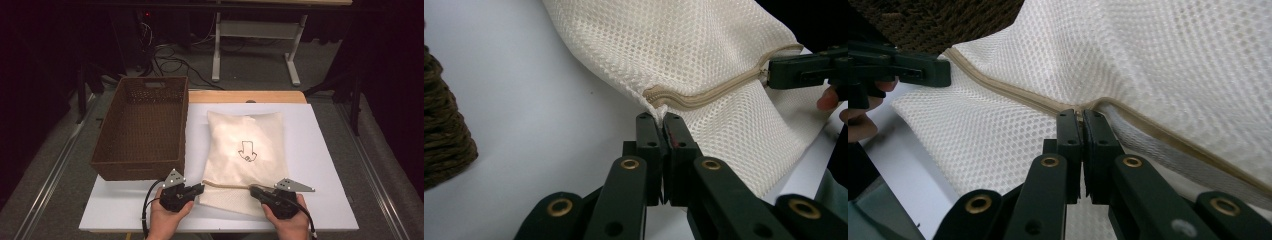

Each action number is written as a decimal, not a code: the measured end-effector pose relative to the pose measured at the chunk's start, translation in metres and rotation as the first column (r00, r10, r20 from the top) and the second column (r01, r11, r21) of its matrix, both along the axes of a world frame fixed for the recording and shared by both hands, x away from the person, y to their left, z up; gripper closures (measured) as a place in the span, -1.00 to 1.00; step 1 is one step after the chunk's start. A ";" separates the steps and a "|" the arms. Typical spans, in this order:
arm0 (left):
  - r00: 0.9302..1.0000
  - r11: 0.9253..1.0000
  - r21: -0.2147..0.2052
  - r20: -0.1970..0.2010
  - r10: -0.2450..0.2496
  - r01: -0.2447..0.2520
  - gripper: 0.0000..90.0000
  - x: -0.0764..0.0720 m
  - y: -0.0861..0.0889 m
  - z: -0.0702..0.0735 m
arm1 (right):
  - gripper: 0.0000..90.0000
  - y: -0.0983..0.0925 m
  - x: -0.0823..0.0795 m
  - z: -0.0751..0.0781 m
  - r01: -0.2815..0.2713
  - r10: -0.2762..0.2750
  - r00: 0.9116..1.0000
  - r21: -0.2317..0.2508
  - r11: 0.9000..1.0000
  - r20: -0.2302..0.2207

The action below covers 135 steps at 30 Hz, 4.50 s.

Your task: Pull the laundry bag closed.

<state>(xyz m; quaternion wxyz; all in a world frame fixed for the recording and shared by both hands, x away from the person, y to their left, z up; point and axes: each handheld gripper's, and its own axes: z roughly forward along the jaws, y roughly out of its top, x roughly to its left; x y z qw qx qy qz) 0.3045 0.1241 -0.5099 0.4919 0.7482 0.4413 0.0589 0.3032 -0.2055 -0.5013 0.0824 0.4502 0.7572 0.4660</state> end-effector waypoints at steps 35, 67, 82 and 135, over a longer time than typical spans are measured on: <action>1.000 1.000 -0.002 0.002 -0.027 0.027 0.95 -0.008 -0.001 -0.001 | 0.95 -0.107 -0.012 0.005 0.122 -0.123 0.992 0.057 0.991 0.022; 0.994 0.994 -0.046 0.043 -0.098 0.100 -0.06 -0.011 0.012 0.005 | -0.28 -0.123 -0.007 0.012 0.118 -0.121 0.989 0.043 0.992 0.083; 0.989 0.995 -0.093 0.145 -0.022 0.035 -0.99 -0.026 0.068 0.025 | -1.00 -0.124 0.001 0.038 0.125 -0.124 0.979 0.009 0.992 0.162; 0.958 0.985 -0.027 0.231 0.169 -0.168 -0.99 -0.056 0.216 0.011 | -0.88 -0.205 -0.002 0.011 0.231 -0.231 0.970 0.010 0.973 0.076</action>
